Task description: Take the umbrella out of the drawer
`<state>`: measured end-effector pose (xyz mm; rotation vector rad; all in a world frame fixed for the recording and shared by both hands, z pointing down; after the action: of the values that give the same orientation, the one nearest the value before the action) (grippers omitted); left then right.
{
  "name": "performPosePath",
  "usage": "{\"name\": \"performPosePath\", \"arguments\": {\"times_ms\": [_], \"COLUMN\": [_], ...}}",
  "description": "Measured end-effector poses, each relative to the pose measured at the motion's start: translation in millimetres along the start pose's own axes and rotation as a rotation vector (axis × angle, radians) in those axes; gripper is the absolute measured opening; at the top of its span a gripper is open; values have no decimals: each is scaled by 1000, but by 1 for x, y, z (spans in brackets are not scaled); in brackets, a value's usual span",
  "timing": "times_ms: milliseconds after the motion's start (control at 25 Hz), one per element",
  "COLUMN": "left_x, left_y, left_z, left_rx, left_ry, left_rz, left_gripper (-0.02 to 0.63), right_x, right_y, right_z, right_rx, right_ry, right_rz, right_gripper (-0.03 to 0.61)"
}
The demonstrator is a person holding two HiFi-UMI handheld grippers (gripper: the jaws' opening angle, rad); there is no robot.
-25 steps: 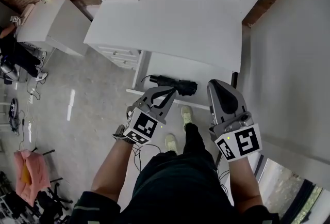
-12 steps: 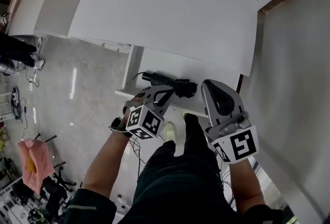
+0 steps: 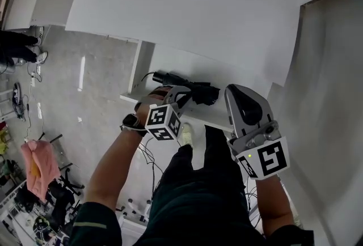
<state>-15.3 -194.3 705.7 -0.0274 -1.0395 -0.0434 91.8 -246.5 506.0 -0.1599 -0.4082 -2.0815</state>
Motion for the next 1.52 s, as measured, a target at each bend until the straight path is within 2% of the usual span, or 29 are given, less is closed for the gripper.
{"name": "performPosePath", "arguments": {"times_ms": [160,440,680,1040,1120,1280,1520], "left_x": [25,57,75,105,113,123,132], "left_y": [7,8,12,6,8,10,6], "left_z": [14,34,44,56,60,65,64], "left_rx": [79,95,169,202,214,220,181], "left_ry": [-83,-141,-198,-265,-293,-338,-371], "left_rz": [65,166,214,176,188,217,254], "left_gripper": [120,172,206,255,281,288,310], "right_x": [2,7,11,13,14,13,11], "right_y": [9,27,25,32,34,41,47], "right_z": [6,13,19,27,28,28,34], "right_rx": [20,54,67,82,85,88,103], "right_ry": [-11,-25,-45,-57,-56,-66,-94], "right_rz": [-4,5,-15,-19,-17,-14,-7], "right_gripper": [5,5,5,5,5,5,5]}}
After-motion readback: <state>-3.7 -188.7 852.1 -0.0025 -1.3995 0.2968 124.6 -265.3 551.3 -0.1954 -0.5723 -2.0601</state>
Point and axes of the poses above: the fingertips, and each gripper's own axes: x forward along the fingers, y to its right, z out of its underside, the point moved 2 cm from there along -x, backward along the fingers, and after that the axes turned 5 degrees about z, right-handed, at the moved point
